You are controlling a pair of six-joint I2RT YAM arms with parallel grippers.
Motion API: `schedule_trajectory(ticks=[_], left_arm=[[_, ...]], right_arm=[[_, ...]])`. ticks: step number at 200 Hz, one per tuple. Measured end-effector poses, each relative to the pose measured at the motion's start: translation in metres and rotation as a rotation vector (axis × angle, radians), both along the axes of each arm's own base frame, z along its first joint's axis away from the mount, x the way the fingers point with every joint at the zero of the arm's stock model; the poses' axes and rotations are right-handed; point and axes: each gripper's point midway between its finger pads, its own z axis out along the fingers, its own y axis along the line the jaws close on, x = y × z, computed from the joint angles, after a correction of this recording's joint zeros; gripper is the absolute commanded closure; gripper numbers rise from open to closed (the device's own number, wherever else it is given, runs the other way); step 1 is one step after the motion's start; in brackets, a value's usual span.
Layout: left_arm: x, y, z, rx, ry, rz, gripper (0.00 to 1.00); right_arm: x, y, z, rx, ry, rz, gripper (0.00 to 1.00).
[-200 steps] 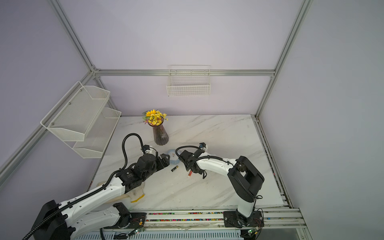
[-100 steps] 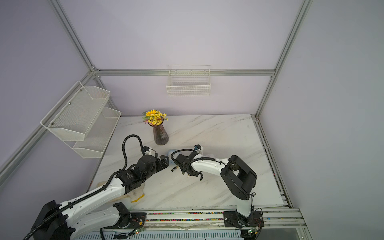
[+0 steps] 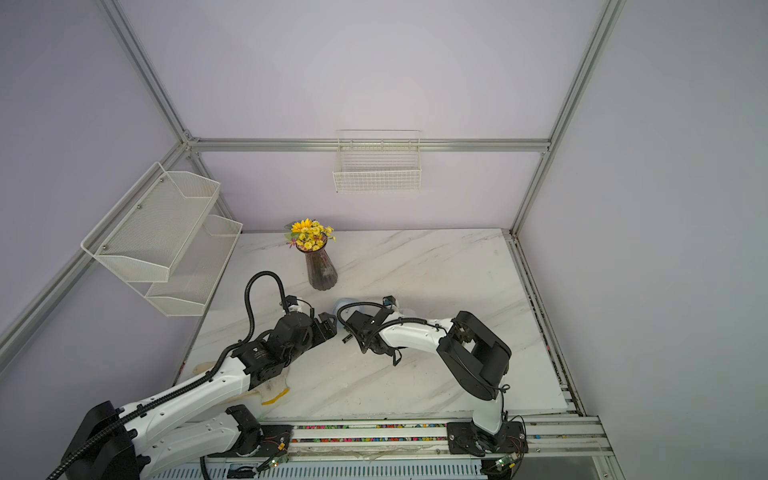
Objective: Insert the battery into the alarm
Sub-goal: Adjust the alarm at the center of the board.
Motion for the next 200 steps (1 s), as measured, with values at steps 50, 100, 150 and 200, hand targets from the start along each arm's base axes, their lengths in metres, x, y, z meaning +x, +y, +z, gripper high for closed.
schedule_trajectory(ticks=[50,100,150,200], left_arm=[[-0.001,-0.003,-0.013,0.019,0.04,-0.011,0.06],[0.002,-0.016,-0.024,0.015,0.089,-0.05,0.05],[0.014,-0.047,-0.028,-0.028,0.139,-0.125,0.05],[0.019,-0.068,-0.034,-0.066,0.169,-0.179,0.05]], right_arm=[[-0.001,0.005,0.002,0.053,-0.005,-0.002,0.41],[0.001,0.006,0.012,0.085,-0.033,-0.004,0.37],[0.006,-0.012,0.014,0.092,-0.045,-0.045,0.33],[0.001,-0.016,0.01,0.151,-0.043,-0.047,0.32]])
